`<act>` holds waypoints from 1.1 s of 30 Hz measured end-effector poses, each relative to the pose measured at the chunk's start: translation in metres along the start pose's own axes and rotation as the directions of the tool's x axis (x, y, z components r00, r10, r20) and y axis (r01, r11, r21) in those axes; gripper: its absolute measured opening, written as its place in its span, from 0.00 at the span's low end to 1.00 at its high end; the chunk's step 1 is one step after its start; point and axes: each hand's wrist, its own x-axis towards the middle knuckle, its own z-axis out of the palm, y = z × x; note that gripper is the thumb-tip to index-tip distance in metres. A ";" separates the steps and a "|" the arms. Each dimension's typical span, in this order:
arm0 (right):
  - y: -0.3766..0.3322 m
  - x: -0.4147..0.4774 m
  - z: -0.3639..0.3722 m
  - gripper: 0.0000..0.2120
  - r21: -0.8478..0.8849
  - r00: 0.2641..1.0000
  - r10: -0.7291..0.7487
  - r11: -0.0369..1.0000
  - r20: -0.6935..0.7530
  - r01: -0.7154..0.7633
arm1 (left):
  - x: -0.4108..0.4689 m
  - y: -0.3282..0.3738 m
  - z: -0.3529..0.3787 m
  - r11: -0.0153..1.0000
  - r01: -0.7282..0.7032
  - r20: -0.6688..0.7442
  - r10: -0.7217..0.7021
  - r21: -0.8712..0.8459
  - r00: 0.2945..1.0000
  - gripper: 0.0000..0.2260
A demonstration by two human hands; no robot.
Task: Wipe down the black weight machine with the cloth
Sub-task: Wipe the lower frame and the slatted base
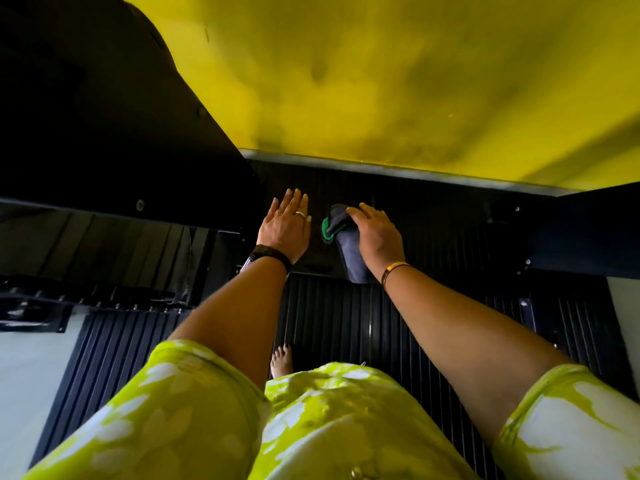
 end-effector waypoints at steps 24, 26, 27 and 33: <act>-0.008 0.154 0.354 0.09 0.262 0.990 -0.053 0.965 0.129 0.018 | 0.071 -0.239 0.326 0.982 0.189 0.149 -0.190 0.017 0.970 0.24; -0.010 0.169 0.386 0.06 0.340 0.993 -0.045 0.940 0.106 0.006 | 0.084 -0.253 0.353 0.975 0.222 0.119 -0.221 -0.002 0.968 0.24; -0.010 0.176 0.399 0.08 0.316 0.994 -0.091 0.946 0.061 0.068 | 0.089 -0.261 0.364 0.970 0.244 0.103 -0.241 -0.014 0.965 0.24; 0.003 0.221 0.498 0.16 0.268 0.903 -0.399 0.898 0.157 0.350 | 0.113 -0.306 0.451 0.957 0.289 0.078 -0.288 -0.004 0.954 0.24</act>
